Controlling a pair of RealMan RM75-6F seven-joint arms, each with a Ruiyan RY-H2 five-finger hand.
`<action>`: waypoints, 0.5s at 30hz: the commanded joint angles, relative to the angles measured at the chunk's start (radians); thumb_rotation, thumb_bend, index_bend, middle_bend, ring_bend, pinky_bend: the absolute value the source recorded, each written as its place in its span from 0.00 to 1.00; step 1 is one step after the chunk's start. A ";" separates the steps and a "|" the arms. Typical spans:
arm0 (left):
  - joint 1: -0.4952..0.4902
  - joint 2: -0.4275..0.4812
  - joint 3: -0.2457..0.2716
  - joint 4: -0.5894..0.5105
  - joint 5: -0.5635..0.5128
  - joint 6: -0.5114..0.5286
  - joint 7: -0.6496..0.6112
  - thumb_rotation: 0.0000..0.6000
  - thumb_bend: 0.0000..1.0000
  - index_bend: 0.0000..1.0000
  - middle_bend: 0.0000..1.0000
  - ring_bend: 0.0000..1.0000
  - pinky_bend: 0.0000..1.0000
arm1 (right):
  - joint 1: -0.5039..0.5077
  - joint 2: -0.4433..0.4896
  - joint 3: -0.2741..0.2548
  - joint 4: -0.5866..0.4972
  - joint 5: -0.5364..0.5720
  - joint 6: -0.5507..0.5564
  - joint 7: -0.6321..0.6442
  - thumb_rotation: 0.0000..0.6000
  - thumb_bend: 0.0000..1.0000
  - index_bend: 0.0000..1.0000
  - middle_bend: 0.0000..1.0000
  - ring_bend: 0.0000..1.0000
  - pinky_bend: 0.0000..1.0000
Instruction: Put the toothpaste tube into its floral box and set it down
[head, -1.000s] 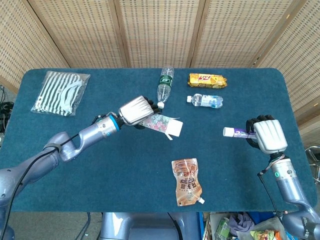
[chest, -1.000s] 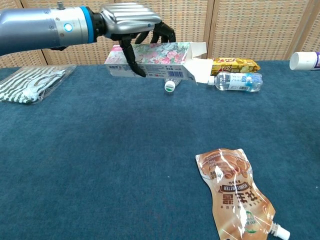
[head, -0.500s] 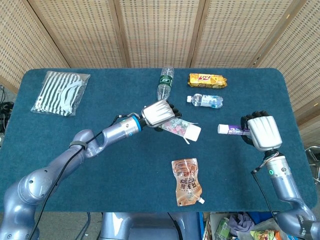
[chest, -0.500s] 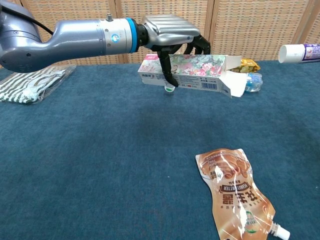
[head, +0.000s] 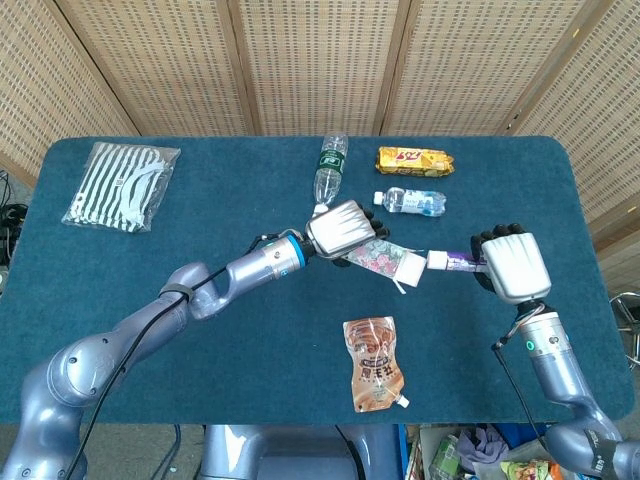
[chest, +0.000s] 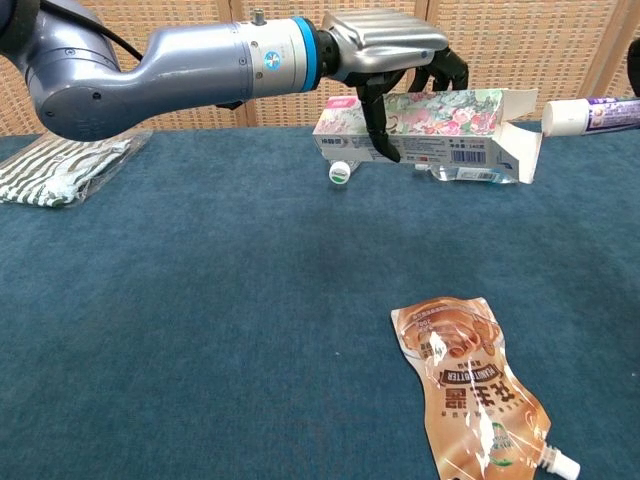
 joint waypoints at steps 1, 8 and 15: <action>-0.009 0.003 -0.018 -0.023 -0.028 -0.015 0.026 1.00 0.08 0.48 0.46 0.45 0.59 | 0.001 -0.001 -0.001 -0.016 0.009 0.005 -0.022 1.00 0.49 0.59 0.60 0.45 0.40; -0.020 -0.006 -0.043 -0.039 -0.074 -0.037 0.058 1.00 0.09 0.48 0.46 0.45 0.59 | 0.008 -0.004 0.000 -0.048 0.021 0.011 -0.065 1.00 0.49 0.59 0.60 0.45 0.40; -0.023 0.000 -0.043 -0.047 -0.096 -0.050 0.083 1.00 0.09 0.48 0.46 0.45 0.59 | 0.007 0.003 0.006 -0.055 0.037 0.016 -0.064 1.00 0.50 0.59 0.60 0.45 0.41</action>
